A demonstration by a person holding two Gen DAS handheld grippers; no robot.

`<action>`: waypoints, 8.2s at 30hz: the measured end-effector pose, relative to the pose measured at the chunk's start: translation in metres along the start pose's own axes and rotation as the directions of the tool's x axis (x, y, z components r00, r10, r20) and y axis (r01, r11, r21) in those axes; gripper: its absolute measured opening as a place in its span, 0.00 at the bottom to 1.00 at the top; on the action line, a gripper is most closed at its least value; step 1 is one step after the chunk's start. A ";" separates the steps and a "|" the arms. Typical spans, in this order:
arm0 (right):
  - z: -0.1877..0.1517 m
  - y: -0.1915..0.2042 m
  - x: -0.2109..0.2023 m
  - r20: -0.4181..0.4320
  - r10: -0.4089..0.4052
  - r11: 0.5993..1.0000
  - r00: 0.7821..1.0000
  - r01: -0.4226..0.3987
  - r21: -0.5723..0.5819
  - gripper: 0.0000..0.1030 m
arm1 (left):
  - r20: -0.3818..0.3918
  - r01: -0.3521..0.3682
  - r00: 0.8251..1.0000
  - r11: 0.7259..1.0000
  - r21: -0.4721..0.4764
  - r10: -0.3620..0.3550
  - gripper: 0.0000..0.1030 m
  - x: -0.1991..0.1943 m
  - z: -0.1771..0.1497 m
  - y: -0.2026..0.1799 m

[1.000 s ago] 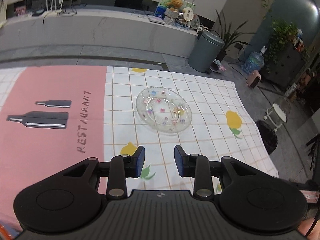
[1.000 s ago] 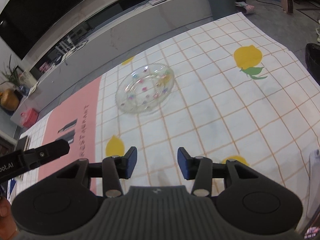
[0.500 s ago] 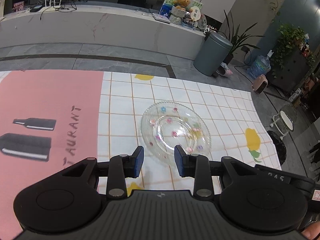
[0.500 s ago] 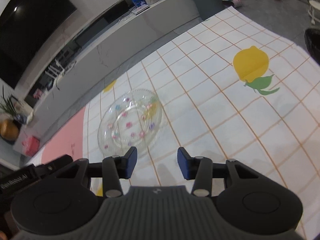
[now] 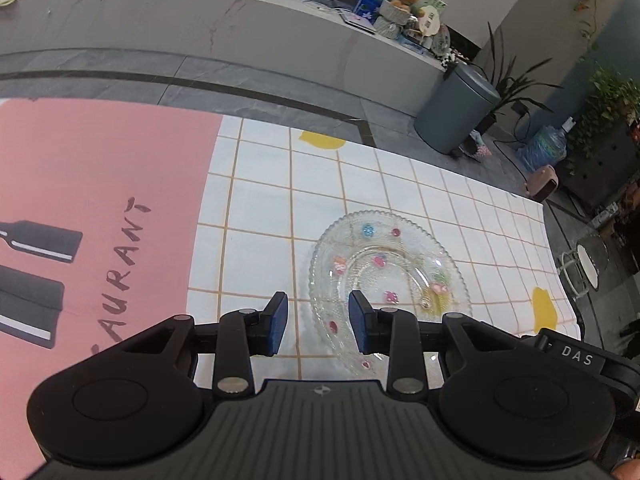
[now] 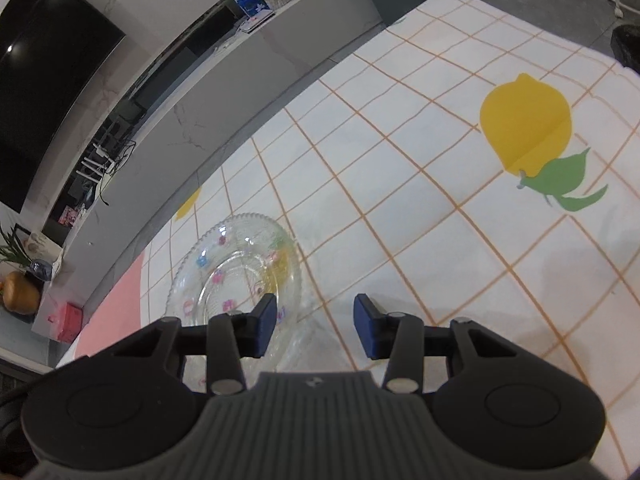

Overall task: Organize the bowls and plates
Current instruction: 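Close both grippers on the glass plate rim, then lift the glass plate with both grippers and carry it over the 'Fruity' plate, then lower the glass plate onto the 'Fruity' plate and open both grippers, then move both grippers to the rim of the nested bowl stack, then close both grippers on the bowl stack rim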

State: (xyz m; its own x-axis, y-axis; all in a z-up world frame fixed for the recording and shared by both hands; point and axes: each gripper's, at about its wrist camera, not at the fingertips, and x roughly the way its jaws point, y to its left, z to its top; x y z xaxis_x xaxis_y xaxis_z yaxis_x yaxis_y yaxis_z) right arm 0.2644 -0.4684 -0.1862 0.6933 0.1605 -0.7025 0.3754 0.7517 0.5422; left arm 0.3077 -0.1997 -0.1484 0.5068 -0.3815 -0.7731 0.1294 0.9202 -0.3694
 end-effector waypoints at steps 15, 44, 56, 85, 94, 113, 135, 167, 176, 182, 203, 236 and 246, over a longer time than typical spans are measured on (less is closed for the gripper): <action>0.006 -0.004 0.017 0.008 0.101 0.993 0.995 -0.101 0.060 0.28 | -0.018 0.008 1.000 0.999 -0.038 -0.009 0.36 0.022 0.007 0.005; -0.025 -0.003 -0.018 -0.045 0.095 0.993 0.994 -0.091 0.075 0.06 | 0.005 0.018 1.000 0.994 -0.105 -0.018 0.09 -0.029 -0.015 0.010; -0.068 0.001 -0.067 -0.067 0.113 0.992 0.991 -0.109 0.057 0.07 | 0.082 0.047 0.996 0.983 -0.176 -0.033 0.09 -0.088 -0.056 0.018; -0.181 0.008 -0.155 -0.147 0.185 0.982 0.972 -0.187 -0.002 0.08 | 0.175 0.091 0.983 0.976 -0.200 -0.055 0.09 -0.206 -0.169 0.058; -0.209 0.006 -0.174 -0.175 0.169 0.983 0.970 -0.178 -0.036 0.08 | 0.156 0.119 0.984 0.968 -0.222 -0.085 0.09 -0.220 -0.197 0.076; -0.233 0.001 -0.174 -0.198 0.086 0.988 0.976 -0.110 -0.111 0.07 | 0.049 0.056 0.998 0.981 -0.186 -0.048 0.10 -0.208 -0.229 0.083; -0.239 0.016 -0.173 -0.155 0.005 0.964 0.988 -0.046 -0.263 0.10 | -0.010 -0.036 0.999 0.991 -0.131 0.035 0.08 -0.200 -0.231 0.080; -0.234 0.014 -0.165 -0.177 -0.002 0.975 0.984 -0.037 -0.218 0.12 | 0.008 -0.056 0.998 0.995 -0.077 0.057 0.10 -0.197 -0.230 0.072; -0.234 0.049 -0.187 -0.094 -0.034 0.921 0.995 -0.006 -0.390 0.31 | 0.061 -0.087 0.995 0.992 0.089 0.081 0.11 -0.219 -0.222 0.052; -0.240 0.081 -0.199 -0.062 -0.015 0.861 0.998 -0.018 -0.508 0.40 | 0.144 -0.098 0.987 0.985 0.145 0.077 0.11 -0.248 -0.209 0.047; -0.266 0.181 -0.189 -0.230 0.072 0.814 0.971 -0.190 -0.549 0.68 | 0.281 -0.273 0.925 0.962 0.025 0.255 0.49 -0.343 -0.167 0.127; -0.337 0.230 -0.087 -0.560 -0.041 0.890 0.827 -0.224 -0.397 0.74 | -0.008 -0.175 0.983 0.940 -0.292 0.181 0.63 -0.297 -0.190 0.232; -0.332 0.216 -0.074 -0.563 0.006 0.923 0.827 -0.220 -0.315 0.66 | -0.002 -0.081 0.996 0.909 -0.409 0.088 0.63 -0.281 -0.196 0.251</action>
State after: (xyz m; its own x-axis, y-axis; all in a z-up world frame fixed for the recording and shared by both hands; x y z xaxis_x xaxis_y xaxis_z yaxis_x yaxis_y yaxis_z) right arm 0.0900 -0.1051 -0.1702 0.2293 0.4968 -0.8370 0.0001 0.8599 0.5104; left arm 0.0309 0.1217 -0.1251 0.5147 -0.2989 -0.8036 -0.2724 0.8317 -0.4838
